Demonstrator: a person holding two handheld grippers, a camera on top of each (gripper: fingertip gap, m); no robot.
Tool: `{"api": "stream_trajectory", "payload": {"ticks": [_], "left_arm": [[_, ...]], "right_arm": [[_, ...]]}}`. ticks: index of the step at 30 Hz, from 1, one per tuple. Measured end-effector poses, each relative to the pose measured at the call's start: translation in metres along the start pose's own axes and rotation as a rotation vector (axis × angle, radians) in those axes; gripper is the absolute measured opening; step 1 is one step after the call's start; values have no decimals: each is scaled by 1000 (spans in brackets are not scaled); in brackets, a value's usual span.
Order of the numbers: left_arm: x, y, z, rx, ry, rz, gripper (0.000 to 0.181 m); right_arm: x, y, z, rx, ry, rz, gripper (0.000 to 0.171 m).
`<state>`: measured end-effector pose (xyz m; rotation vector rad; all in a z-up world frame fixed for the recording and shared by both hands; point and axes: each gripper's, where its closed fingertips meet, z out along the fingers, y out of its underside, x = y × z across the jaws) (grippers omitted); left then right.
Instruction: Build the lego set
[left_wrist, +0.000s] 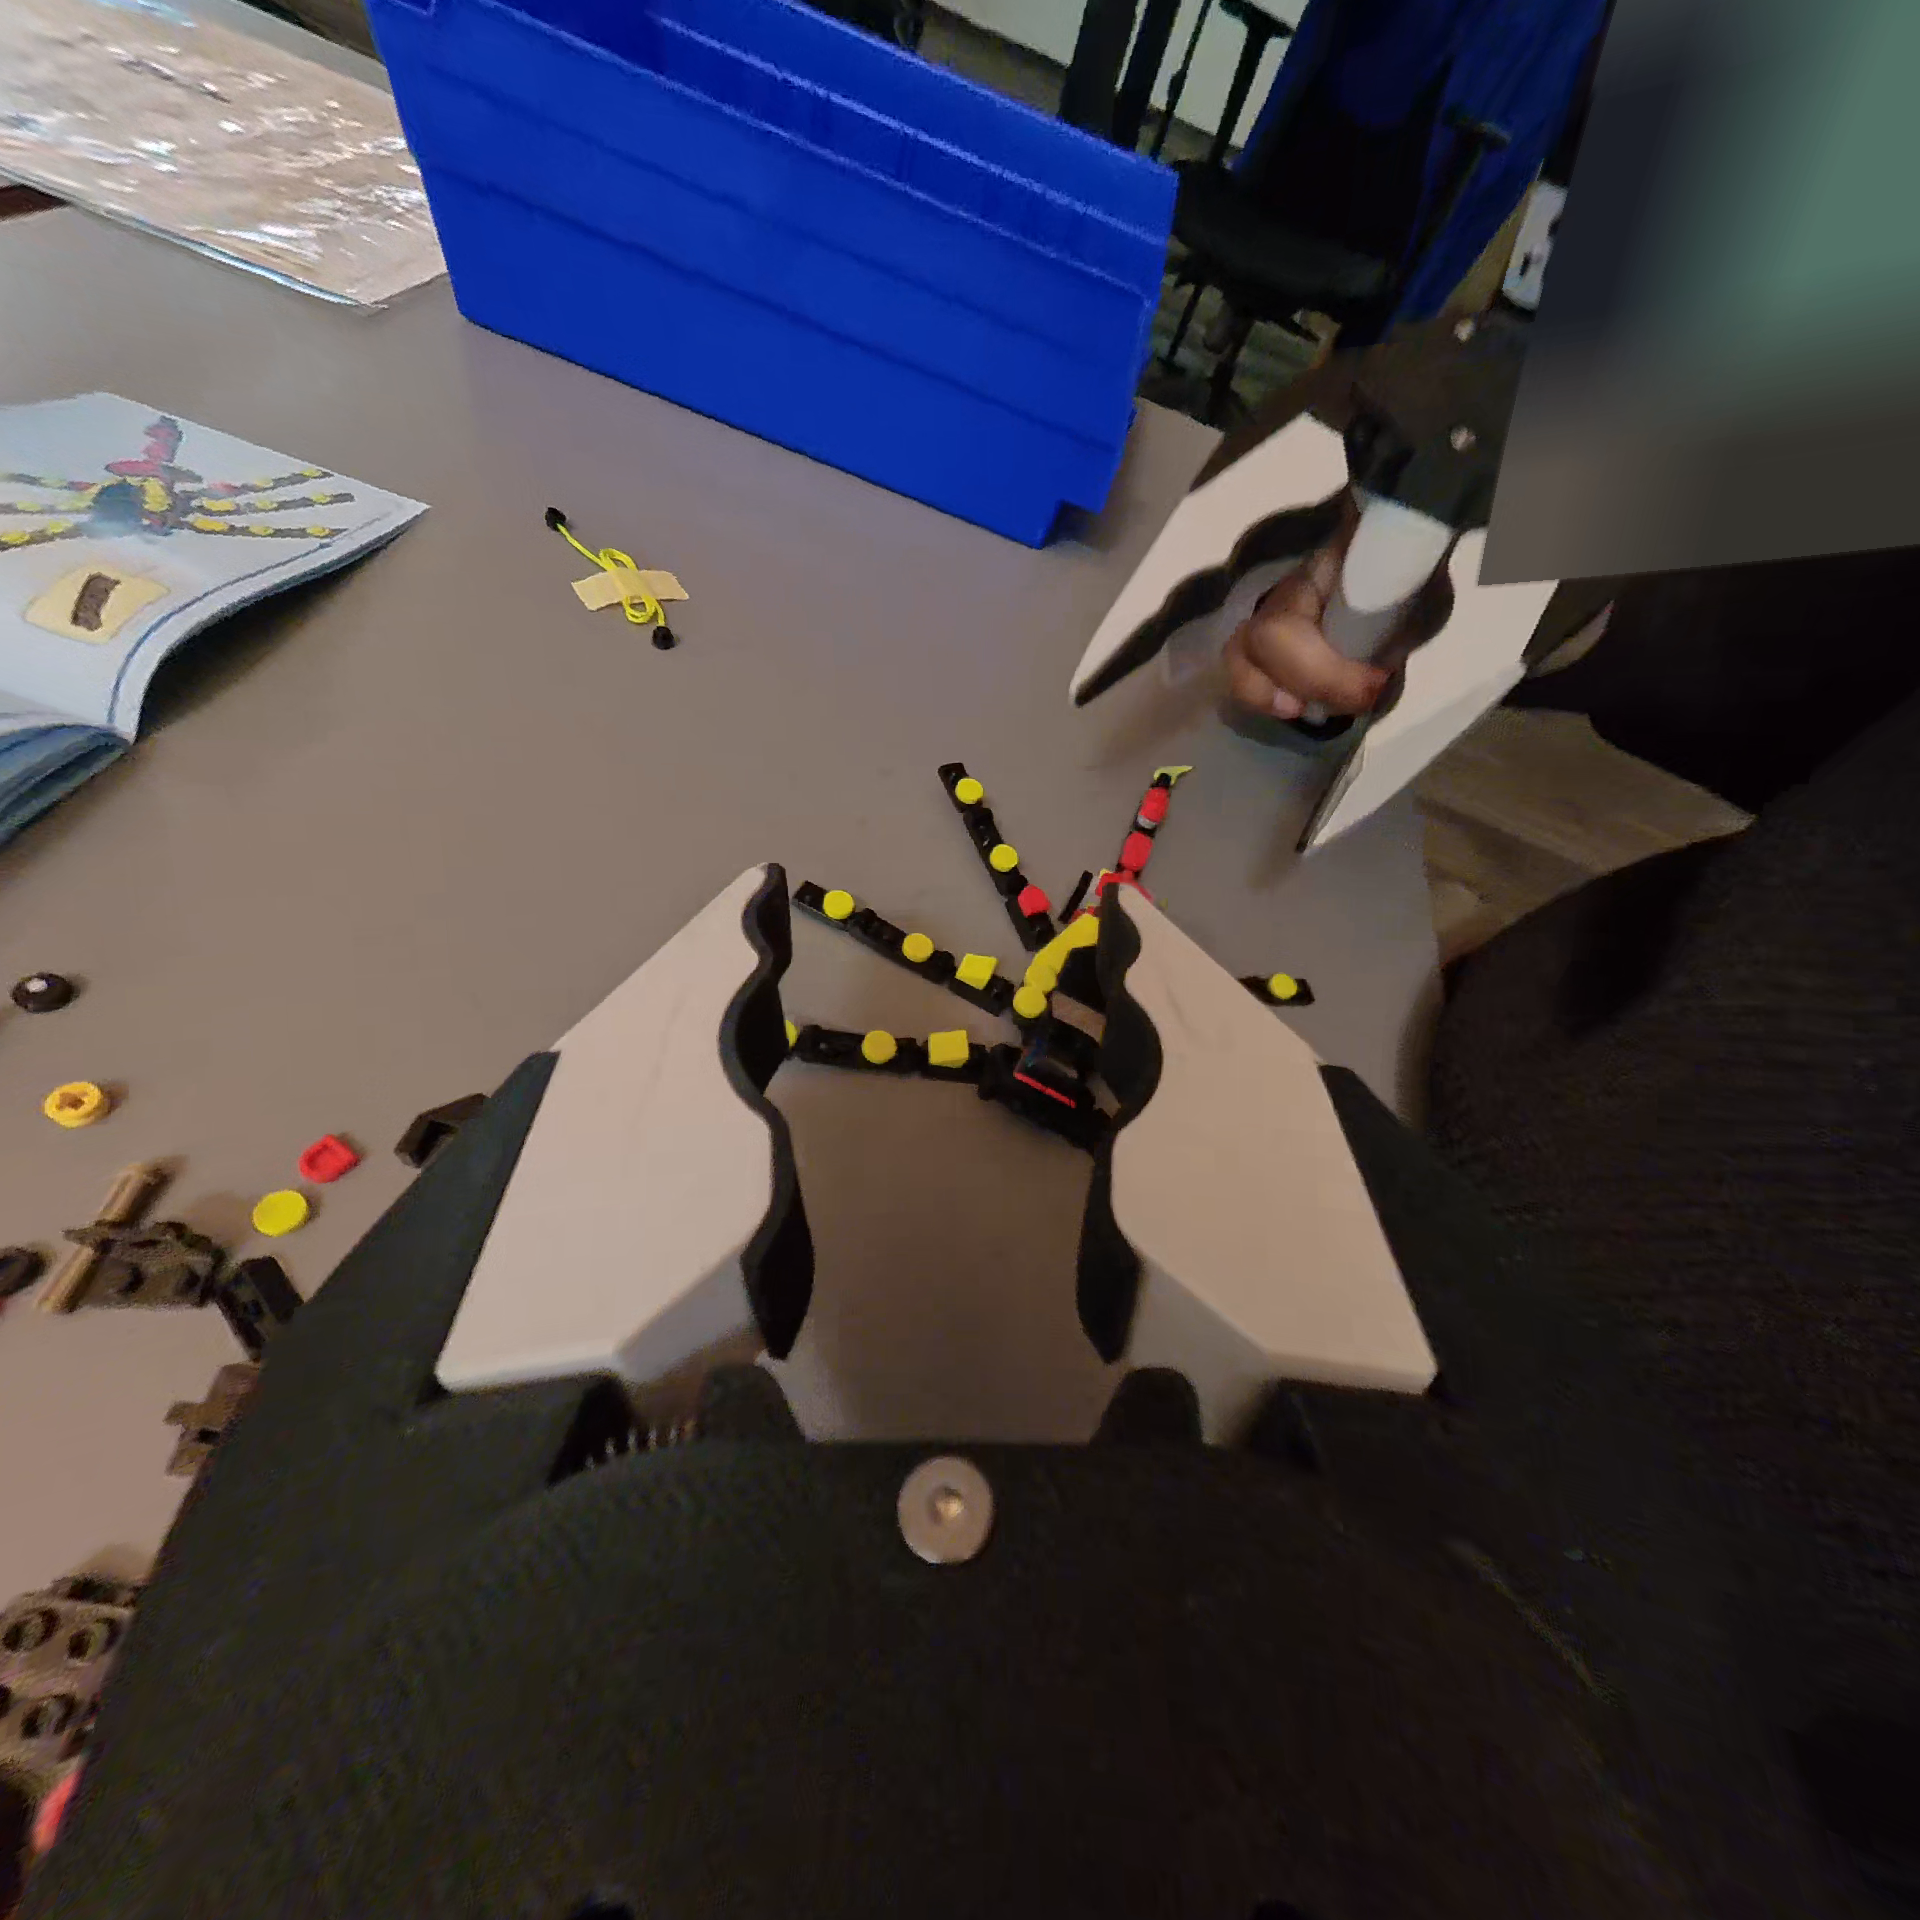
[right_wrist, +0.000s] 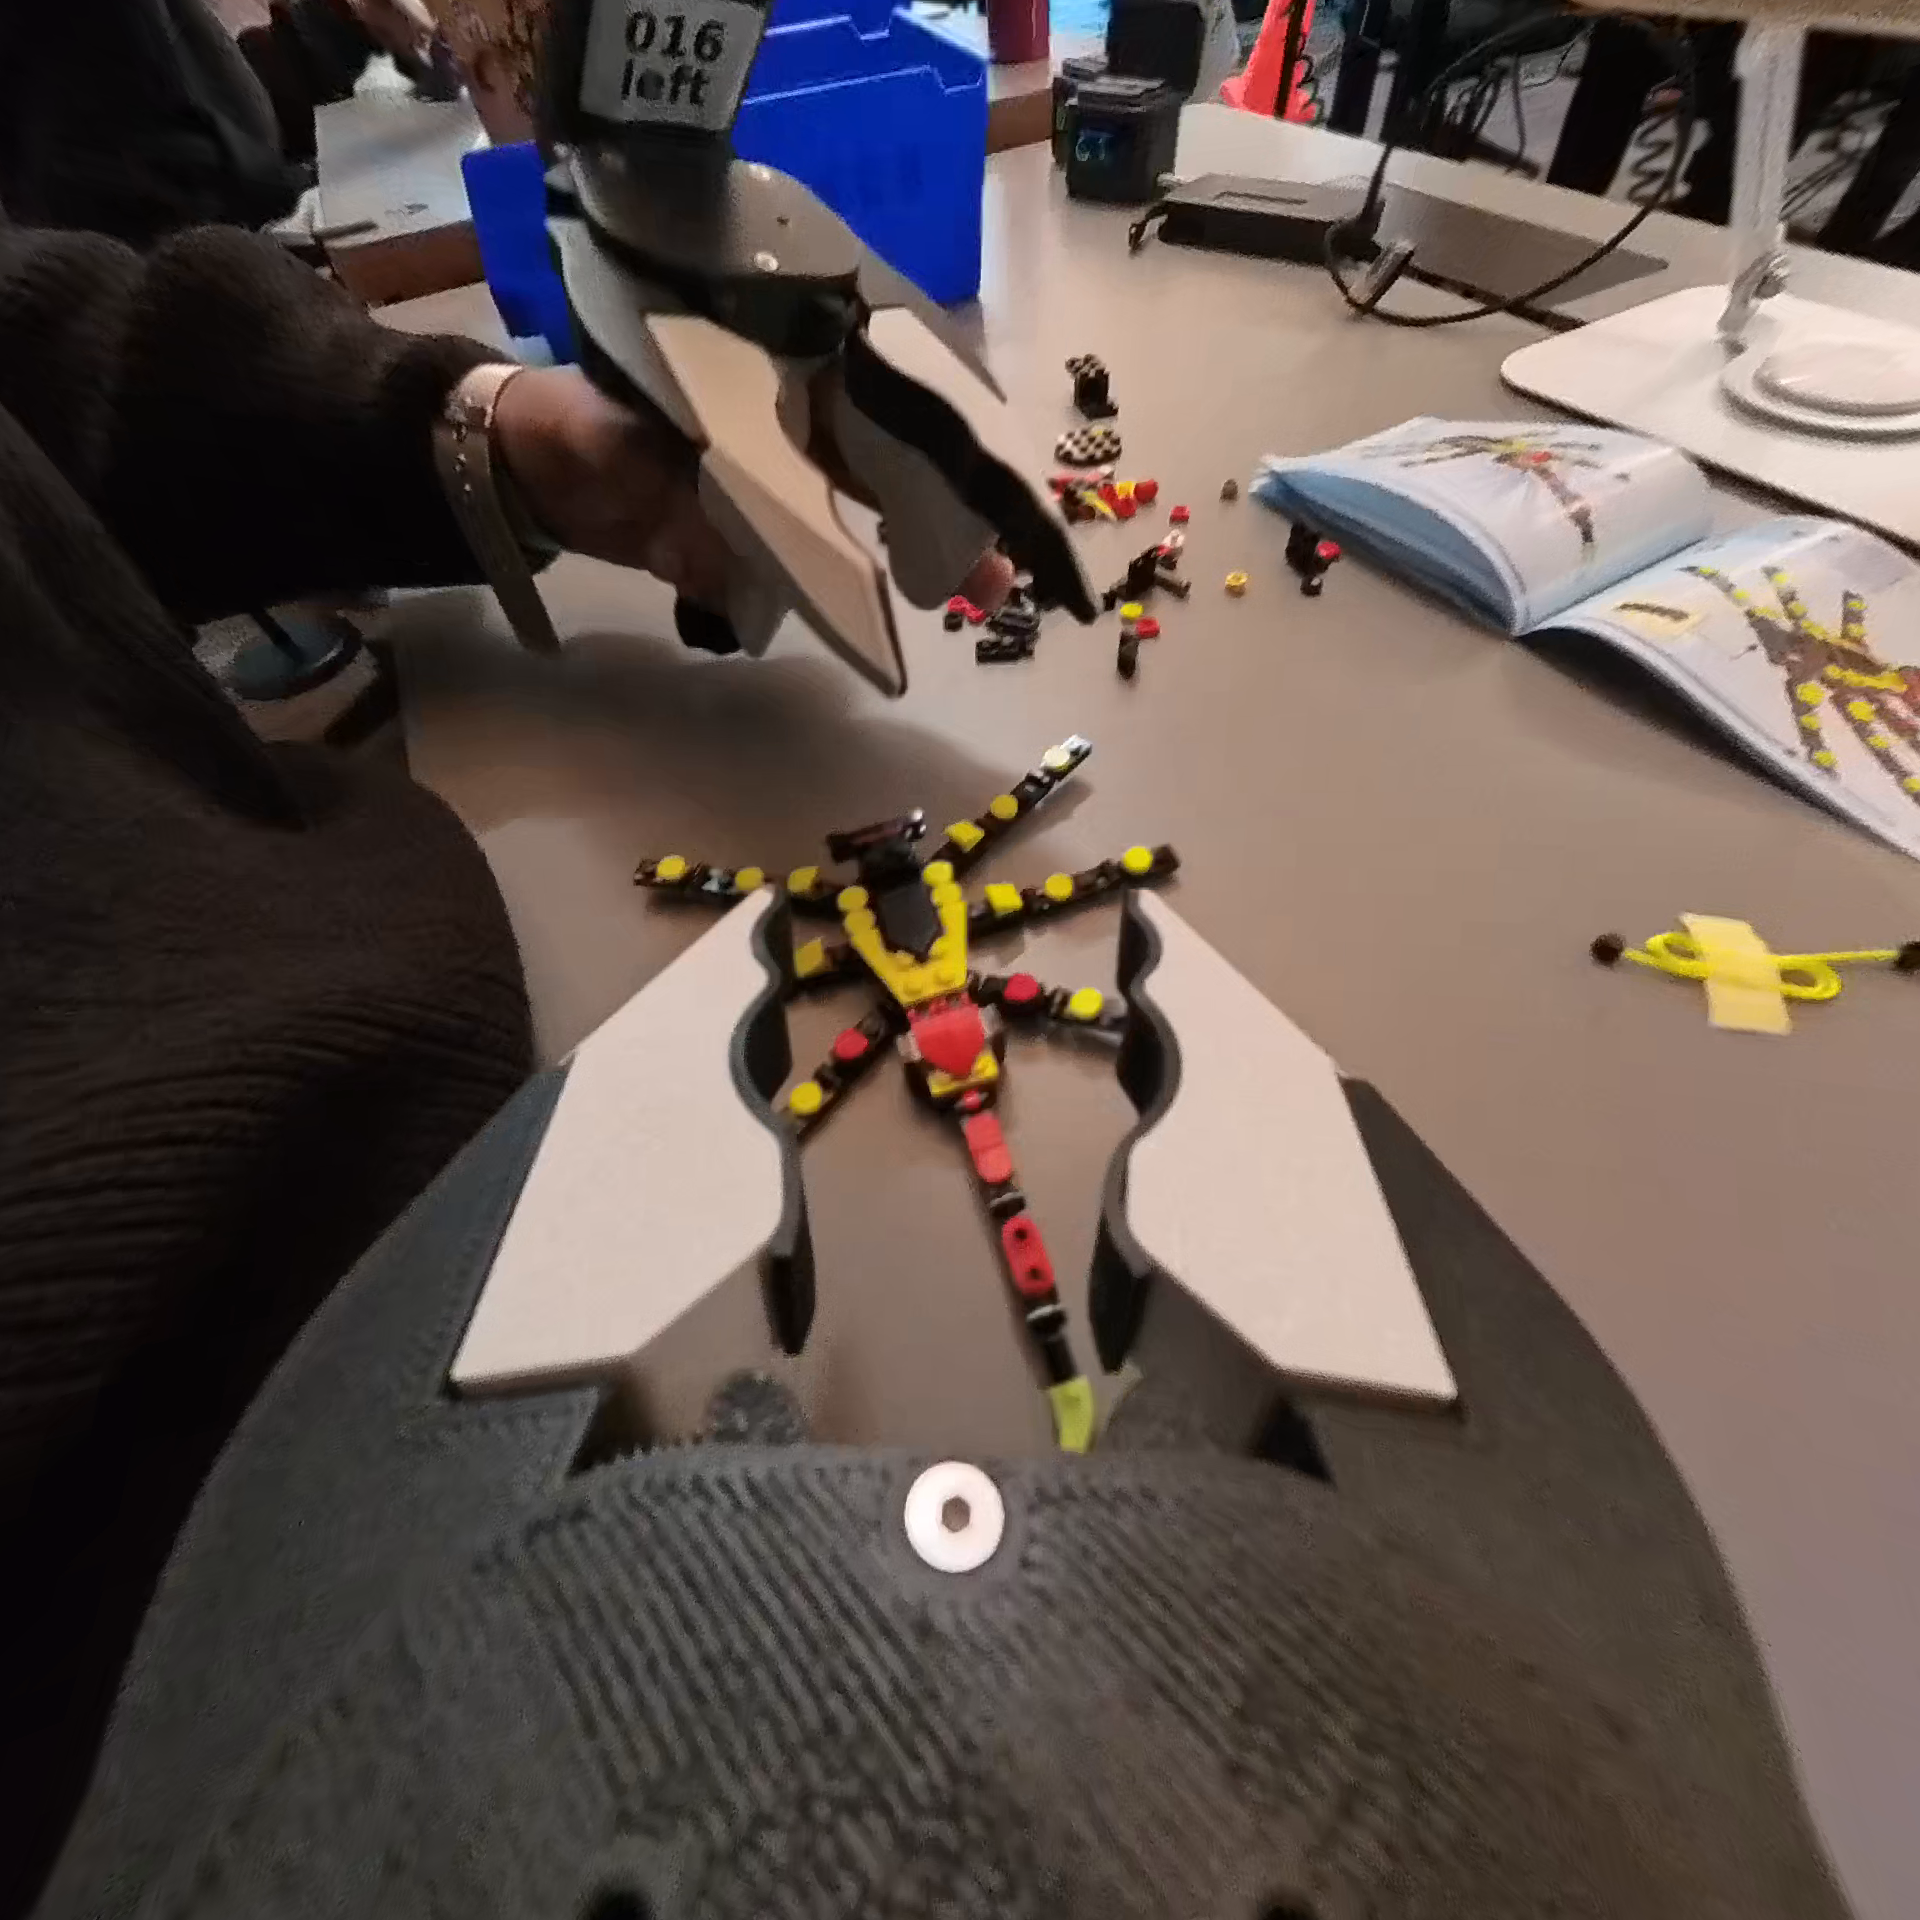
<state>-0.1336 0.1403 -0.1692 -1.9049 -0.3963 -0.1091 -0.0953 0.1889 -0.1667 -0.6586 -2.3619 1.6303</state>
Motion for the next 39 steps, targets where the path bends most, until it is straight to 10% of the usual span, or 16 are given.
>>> {"api": "stream_trajectory", "payload": {"ticks": [18, 27, 39], "left_arm": [[-63, -21, -26, 92, -419, -37, 48], [-154, -89, 59, -1, -531, -31, 70], [-239, -36, 110, -333, -705, -194, 86]], "right_arm": [[29, -35, -12, 79, 232, -139, 64], [62, -2, -19, -86, 310, -198, 62], [78, 5, -29, -86, 325, -124, 60]]}}
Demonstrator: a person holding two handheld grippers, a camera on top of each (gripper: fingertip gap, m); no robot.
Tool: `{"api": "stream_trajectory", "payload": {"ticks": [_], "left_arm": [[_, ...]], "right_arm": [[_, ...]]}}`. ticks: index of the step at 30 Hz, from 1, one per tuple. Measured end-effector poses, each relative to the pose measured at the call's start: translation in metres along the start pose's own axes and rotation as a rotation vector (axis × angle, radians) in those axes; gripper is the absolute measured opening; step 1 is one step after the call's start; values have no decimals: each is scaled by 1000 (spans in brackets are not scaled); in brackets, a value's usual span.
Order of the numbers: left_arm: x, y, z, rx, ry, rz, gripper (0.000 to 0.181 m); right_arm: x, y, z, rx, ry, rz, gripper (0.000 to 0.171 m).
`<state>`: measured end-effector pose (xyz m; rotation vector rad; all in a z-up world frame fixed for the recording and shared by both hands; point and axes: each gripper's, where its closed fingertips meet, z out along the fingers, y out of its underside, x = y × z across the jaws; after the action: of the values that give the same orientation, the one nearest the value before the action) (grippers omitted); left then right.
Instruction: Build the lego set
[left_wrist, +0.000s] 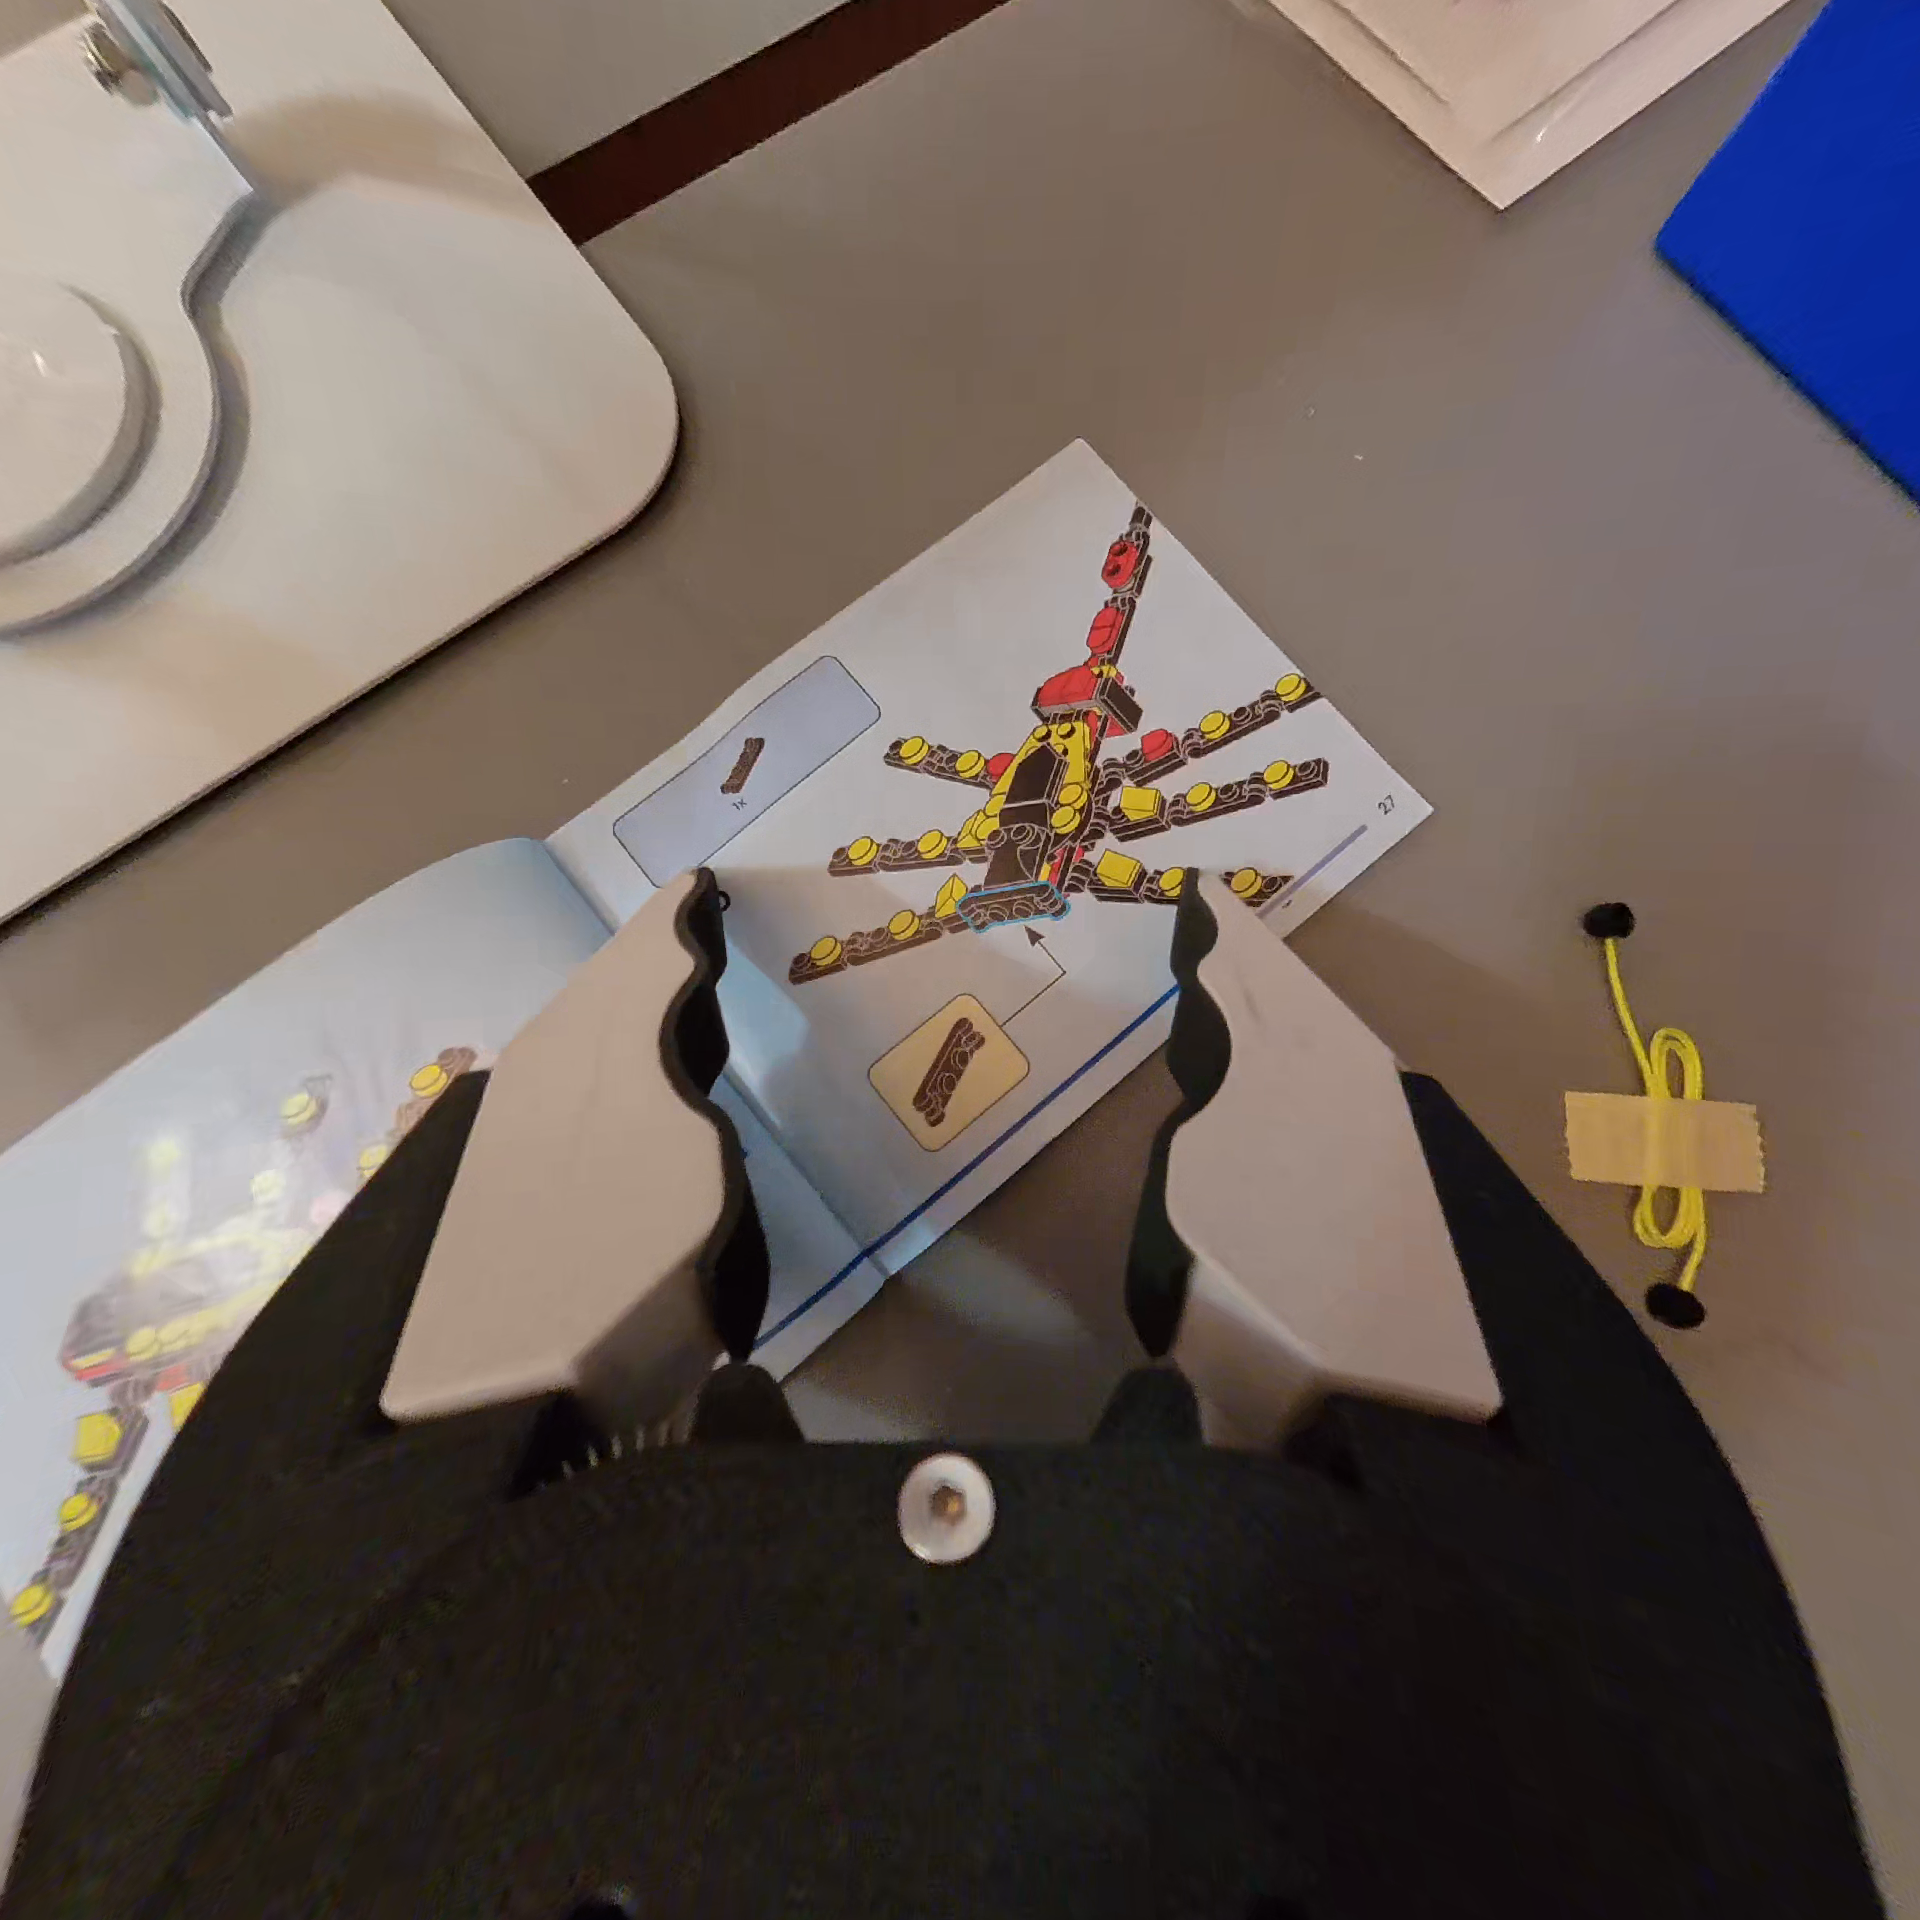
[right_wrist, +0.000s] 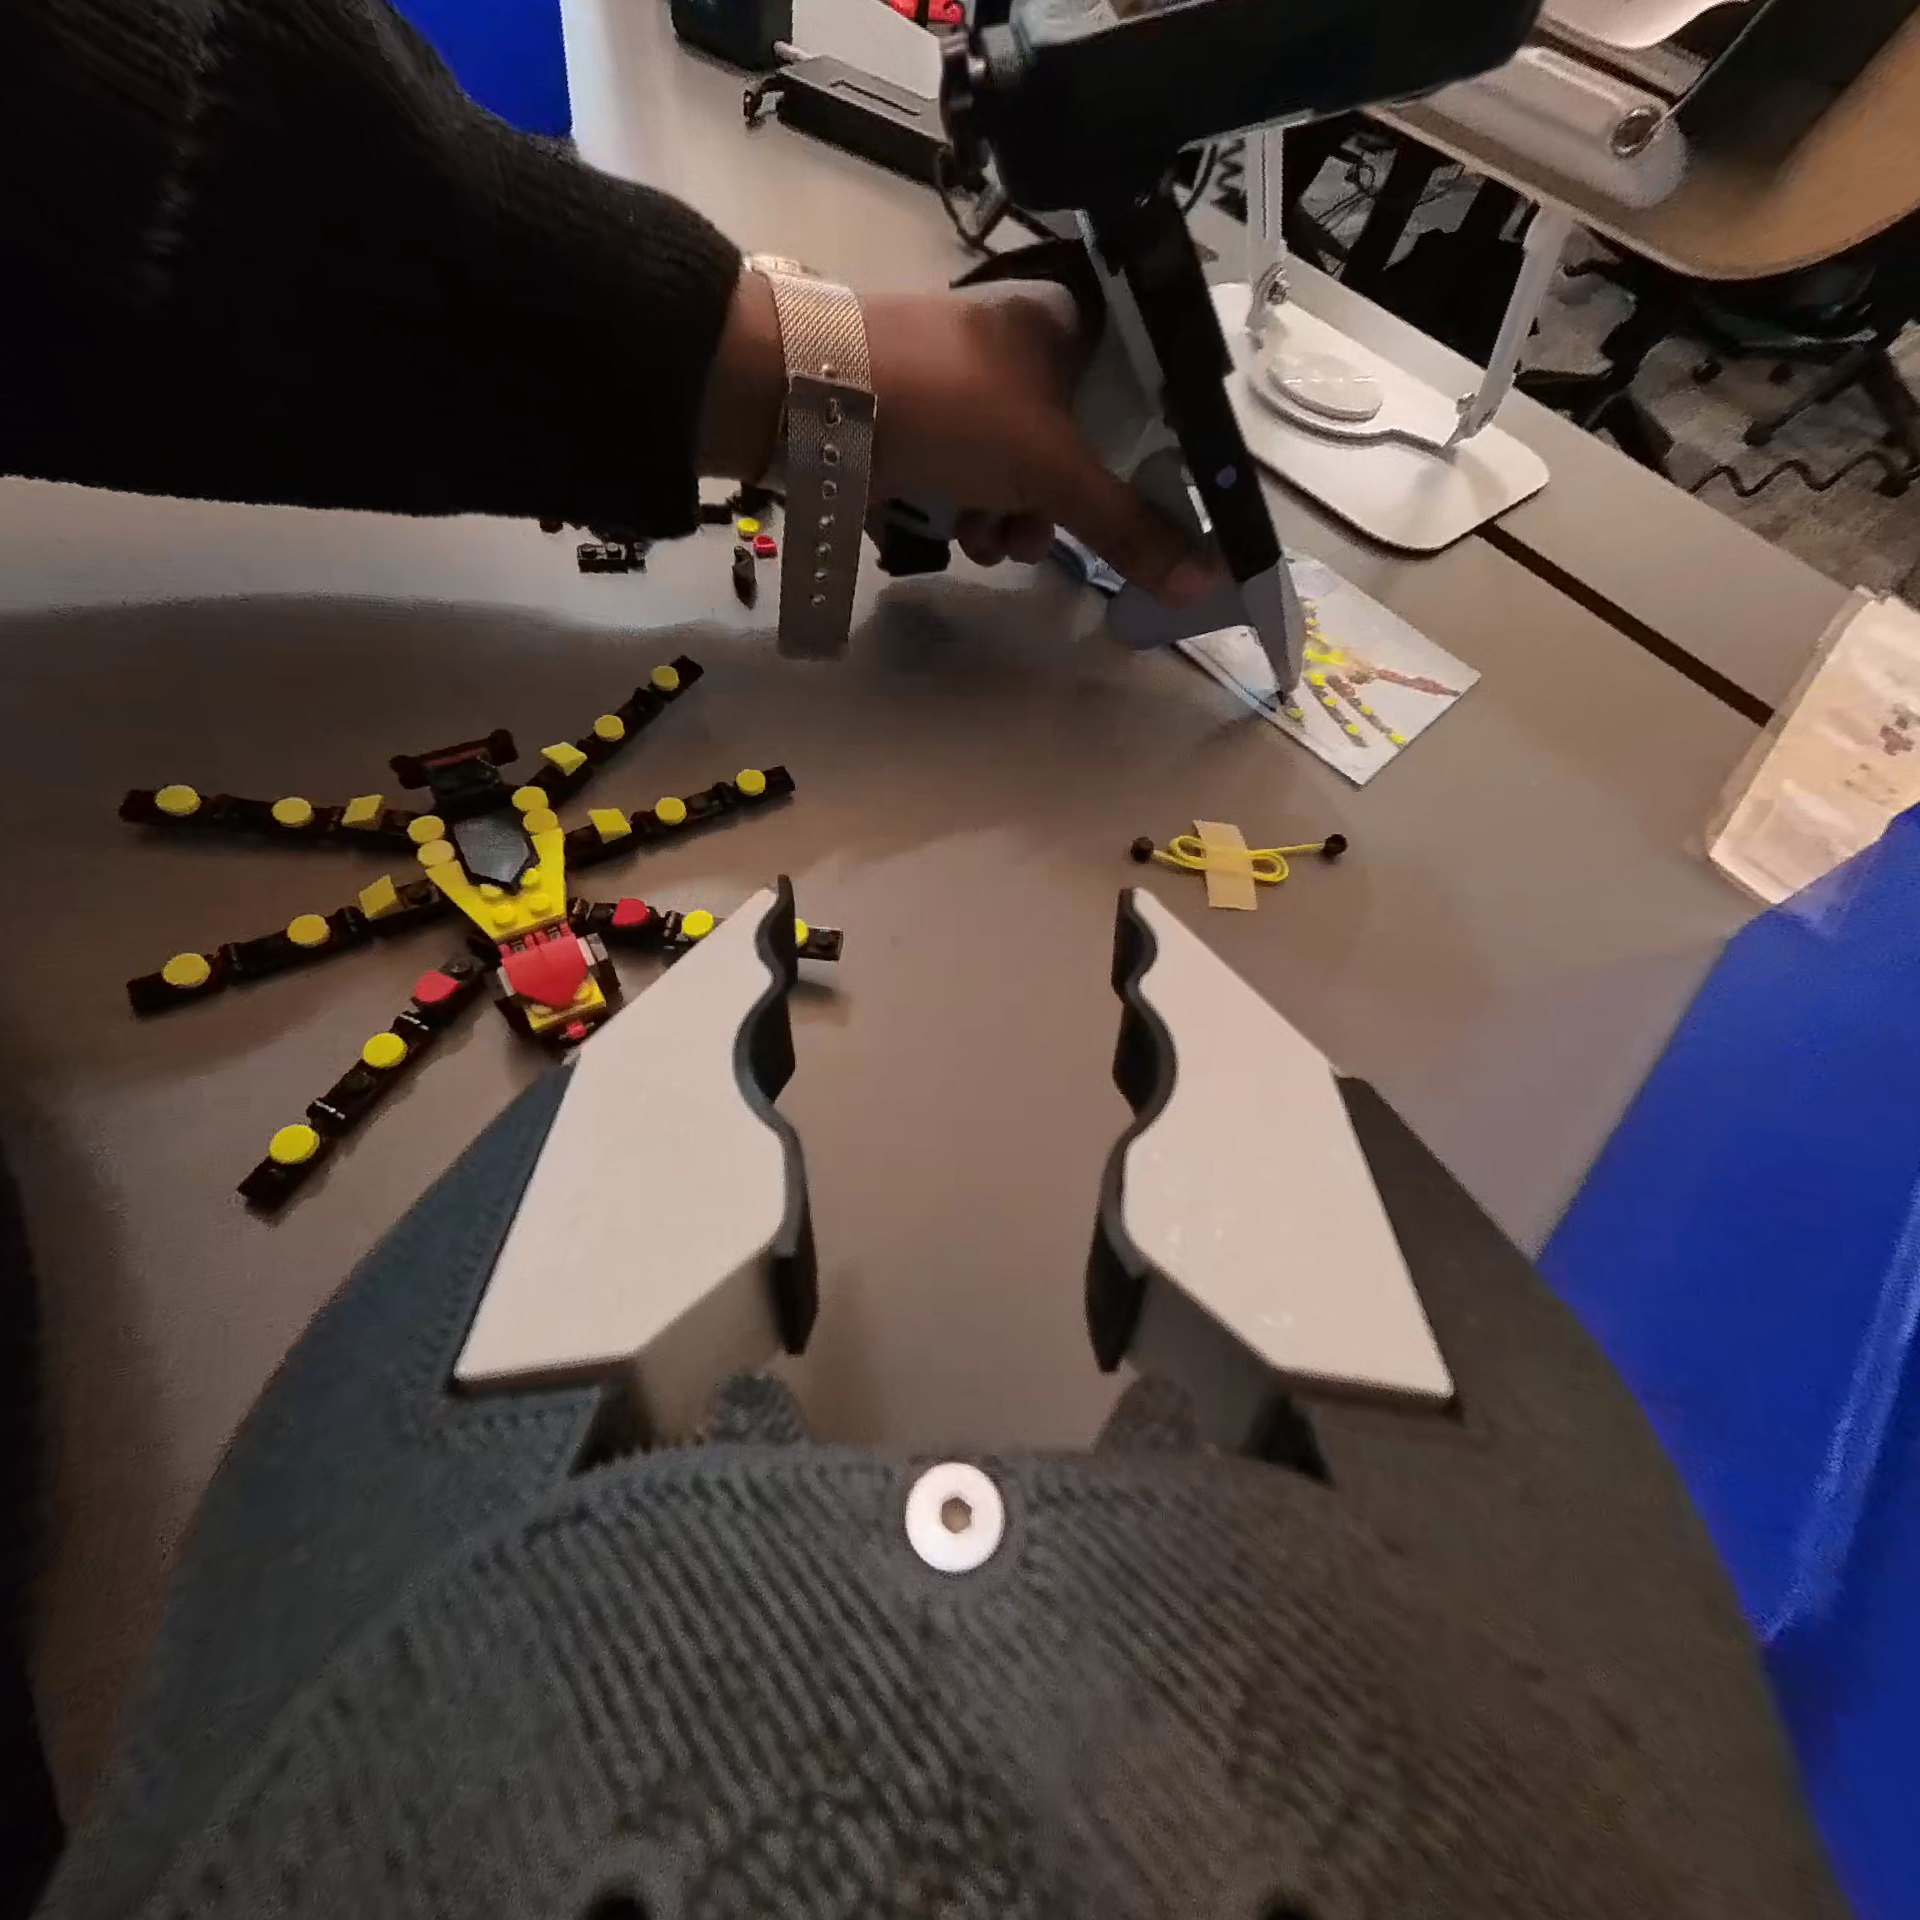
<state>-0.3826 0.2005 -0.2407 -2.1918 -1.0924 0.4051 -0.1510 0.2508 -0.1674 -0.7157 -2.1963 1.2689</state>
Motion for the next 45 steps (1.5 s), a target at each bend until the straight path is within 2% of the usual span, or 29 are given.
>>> {"api": "stream_trajectory", "payload": {"ticks": [2, 9, 12, 14, 21, 23, 25, 26, 28, 29, 30, 31, 34, 36, 39, 45], "left_arm": [[-1, 0, 0, 0, 0, 2, 83], [-10, -1, -2, 35, 7, -11, 50], [-11, -2, -2, 57, 21, -18, 27], [-4, -2, -2, 56, 68, -21, 0], [2, -15, -17, 127, 129, -108, 0], [3, -19, -30, 154, 155, -97, 0], [0, -18, -42, 167, 168, -88, 0], [-4, -16, -45, 171, 162, -89, 9], [-13, -12, -46, 163, 142, -132, 50], [-8, -9, -42, 136, 168, -154, 61], [-1, -4, -35, 90, 188, -164, 80], [3, 0, -27, 54, 177, -160, 89], [-7, 2, -9, 20, 14, -120, 97], [-15, 0, -2, 10, -55, -114, 99], [-15, -2, 2, 6, -61, -89, 98], [-15, -4, -2, 26, -49, -102, 42]], "right_arm": [[0, 3, 2, -6, -11, 14, 59], [0, 11, 10, -31, -33, 49, 57], [0, 15, 13, -45, -34, 51, 57], [0, 17, 15, -52, -31, 48, 55], [7, 13, 22, -47, 18, 55, 54], [9, 6, 28, -28, 20, 86, 59], [15, 1, 39, -28, 38, 102, 73], [20, -1, 45, -38, 56, 107, 86], [32, -1, 61, -72, 85, 133, 104], [38, 1, 68, -92, 99, 154, 108], [42, 2, 73, -110, 108, 173, 108], [44, 3, 77, -121, 110, 187, 107], [43, 3, 75, -113, 120, 178, 105], [44, 3, 69, -107, 141, 156, 101], [45, 3, 64, -100, 147, 147, 98], [47, 6, 61, -98, 133, 123, 97]]}}
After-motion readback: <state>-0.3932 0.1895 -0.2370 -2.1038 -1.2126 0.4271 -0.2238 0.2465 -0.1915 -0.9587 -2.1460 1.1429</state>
